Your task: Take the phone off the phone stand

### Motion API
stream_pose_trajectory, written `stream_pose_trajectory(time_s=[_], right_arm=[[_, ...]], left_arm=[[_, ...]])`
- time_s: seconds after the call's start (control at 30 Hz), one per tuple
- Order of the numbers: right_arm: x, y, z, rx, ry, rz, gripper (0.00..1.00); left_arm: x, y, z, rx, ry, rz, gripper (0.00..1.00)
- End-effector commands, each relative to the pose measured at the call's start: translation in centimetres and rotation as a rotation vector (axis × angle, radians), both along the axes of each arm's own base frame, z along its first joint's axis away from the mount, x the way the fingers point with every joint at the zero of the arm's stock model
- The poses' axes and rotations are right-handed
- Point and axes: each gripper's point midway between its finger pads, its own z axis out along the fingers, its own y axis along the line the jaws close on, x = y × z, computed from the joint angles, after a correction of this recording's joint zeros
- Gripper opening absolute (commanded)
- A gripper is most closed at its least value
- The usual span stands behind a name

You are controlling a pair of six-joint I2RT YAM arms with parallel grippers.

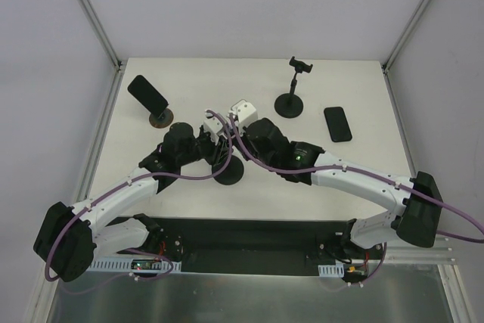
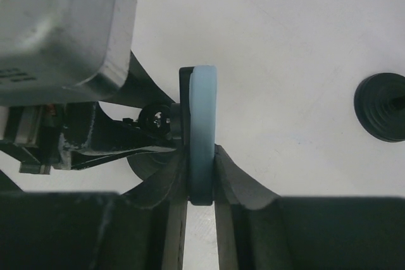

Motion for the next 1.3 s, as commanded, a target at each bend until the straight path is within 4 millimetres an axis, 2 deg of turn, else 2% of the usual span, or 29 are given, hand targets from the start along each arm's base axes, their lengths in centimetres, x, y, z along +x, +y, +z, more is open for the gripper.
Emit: stream_pose_trajectory(time_s=[0.0,0.03,0.17,0.27,0.53,0.83,0.93,1.03,1.07,1.23,1.27], right_arm=[[0.1,0.9,4.1,0.188,-0.059,-0.018,0.32],[0.3,1.0,4.7,0.215,-0.078,-0.026,0.35],[1.0,0.8,4.6,0.240,-0.116,-0.061,0.43],[1.5,1.0,4.5,0.266,-0.139,-0.079,0.46],[3.0,2.0,2.5,0.283,-0.150,-0.105,0.47],[3.2,2.8,0.6,0.264,-0.127,-0.087,0.47],[3.3,2.7,0.1,0.252,-0.122,-0.090,0.44],[3.4,2.4,-0.3,0.243,-0.118,-0.094,0.36],[3.4,2.4,-0.2,0.243,-0.118,-0.094,0.28],[3.0,1.9,0.0,0.220,-0.115,-0.082,0.08],[3.0,1.8,0.1,0.215,-0.114,-0.078,0.01]], left_arm=[[0.1,-0.3,0.2,-0.014,-0.014,0.013,0.00],[0.1,-0.2,0.3,-0.016,-0.017,0.014,0.00],[-0.1,-0.4,0.5,-0.019,-0.019,0.009,0.00],[-0.3,-0.5,0.5,-0.014,-0.018,0.004,0.00],[-0.4,-0.7,0.6,-0.018,-0.012,0.002,0.00],[-0.4,-0.8,0.8,-0.025,-0.007,0.002,0.00],[-0.4,-0.8,0.8,-0.025,-0.005,0.004,0.00],[-0.3,-0.7,0.8,-0.023,-0.004,0.011,0.00],[-0.3,-0.7,0.7,-0.020,0.000,0.014,0.00],[0.0,-0.5,0.4,-0.009,0.024,0.041,0.00],[0.1,-0.5,0.6,-0.009,0.022,0.047,0.00]])
